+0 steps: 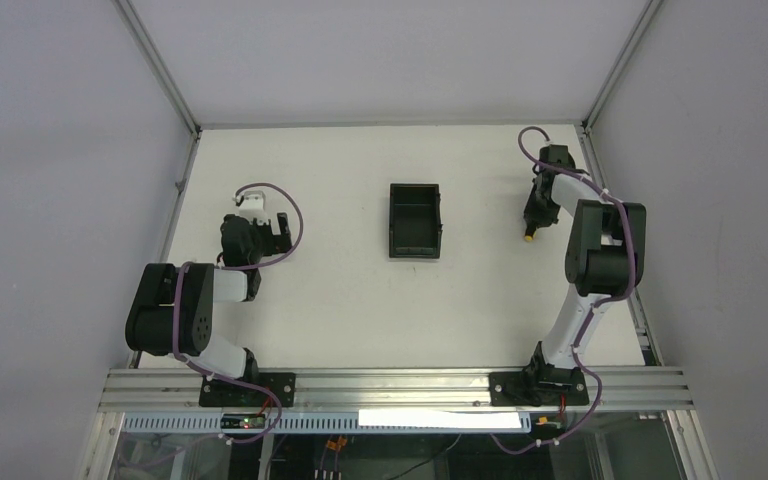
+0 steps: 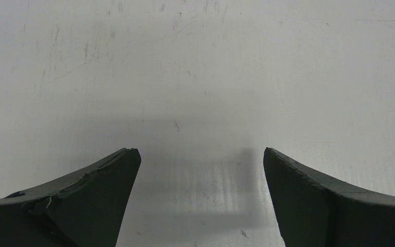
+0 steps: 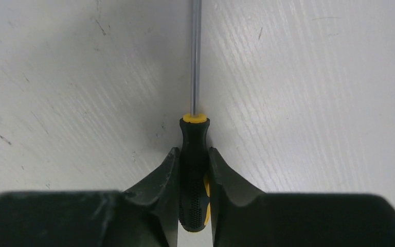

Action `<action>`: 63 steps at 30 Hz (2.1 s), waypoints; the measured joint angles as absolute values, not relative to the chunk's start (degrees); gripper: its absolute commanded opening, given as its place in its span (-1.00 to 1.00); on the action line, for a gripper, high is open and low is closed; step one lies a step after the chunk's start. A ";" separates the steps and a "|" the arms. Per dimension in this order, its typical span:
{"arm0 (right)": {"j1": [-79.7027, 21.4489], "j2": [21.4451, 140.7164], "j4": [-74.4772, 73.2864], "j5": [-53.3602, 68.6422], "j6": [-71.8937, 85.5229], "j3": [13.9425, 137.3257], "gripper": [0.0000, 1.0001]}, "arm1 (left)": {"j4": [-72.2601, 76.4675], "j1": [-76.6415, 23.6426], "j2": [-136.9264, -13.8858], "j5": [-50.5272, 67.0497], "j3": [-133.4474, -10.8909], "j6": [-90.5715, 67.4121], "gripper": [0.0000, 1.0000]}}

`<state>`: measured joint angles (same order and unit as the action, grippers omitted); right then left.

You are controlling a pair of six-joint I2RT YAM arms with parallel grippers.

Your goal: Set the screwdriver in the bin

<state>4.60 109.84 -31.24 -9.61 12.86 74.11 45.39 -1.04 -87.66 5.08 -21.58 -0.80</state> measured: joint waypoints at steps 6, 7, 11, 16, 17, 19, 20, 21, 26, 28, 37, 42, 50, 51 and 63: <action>4.69 108.53 -34.22 -9.39 10.02 74.35 -0.96 | 45.36 -1.02 -87.66 5.08 -21.58 -0.80 0.98; 4.69 107.81 -35.07 -8.97 9.47 74.56 -0.97 | 45.39 -1.02 -87.66 5.08 -21.58 -0.80 0.98; 4.36 103.39 -38.19 -6.24 8.36 76.60 -0.97 | 45.39 -1.02 -87.66 5.08 -21.58 -0.78 0.98; 0.12 94.87 -40.14 -4.40 6.85 79.22 -0.97 | 45.39 -1.04 -87.66 5.08 -21.58 -0.78 0.98; -2.11 93.30 -40.75 -4.19 6.26 80.09 -0.97 | 45.39 -1.04 -87.66 5.08 -21.58 -0.80 0.98; -7.14 91.20 -41.78 -3.62 5.17 81.91 -0.96 | 45.36 -1.04 -87.66 5.08 -21.58 -0.78 0.98; -10.33 90.43 -42.24 -3.44 4.40 82.96 -0.95 | 45.39 -1.02 -87.66 5.08 -21.58 -0.80 0.98; -12.67 90.06 -42.52 -3.38 3.90 83.57 -0.94 | 45.39 -1.02 -87.66 5.08 -21.58 -0.78 0.98; -24.38 89.84 -44.77 -2.98 0.01 85.84 -0.90 | 45.36 -1.02 -87.66 5.08 -21.58 -0.80 0.98; -27.88 90.28 -45.54 -2.76 -1.32 86.56 -0.90 | 45.39 -1.02 -87.66 5.08 -21.58 -0.78 0.98; -35.24 98.98 -41.74 -2.76 -4.75 87.44 -0.87 | 45.39 -1.02 -87.66 5.08 -21.58 -0.78 0.98; -35.51 101.54 -36.62 -2.92 -5.56 83.74 -0.80 | 45.39 -1.02 -87.66 5.08 -21.58 -0.78 0.98; -35.51 103.98 -30.26 -4.08 -6.22 79.55 -0.28 | 45.39 -1.02 -87.66 5.08 -21.58 -0.78 0.98; -35.51 104.12 -29.82 -4.03 -6.26 79.22 -0.25 | 45.39 -1.02 -87.66 5.08 -21.58 -0.80 0.98; -35.66 104.47 -28.21 -4.58 -5.45 79.57 0.05 | 45.39 -1.04 -87.66 5.08 -21.58 -0.78 0.98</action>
<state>-35.66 104.47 -28.21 -4.58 -5.45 79.57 45.39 -1.04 -87.66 5.08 -21.58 -0.78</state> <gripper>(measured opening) 0.479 0.992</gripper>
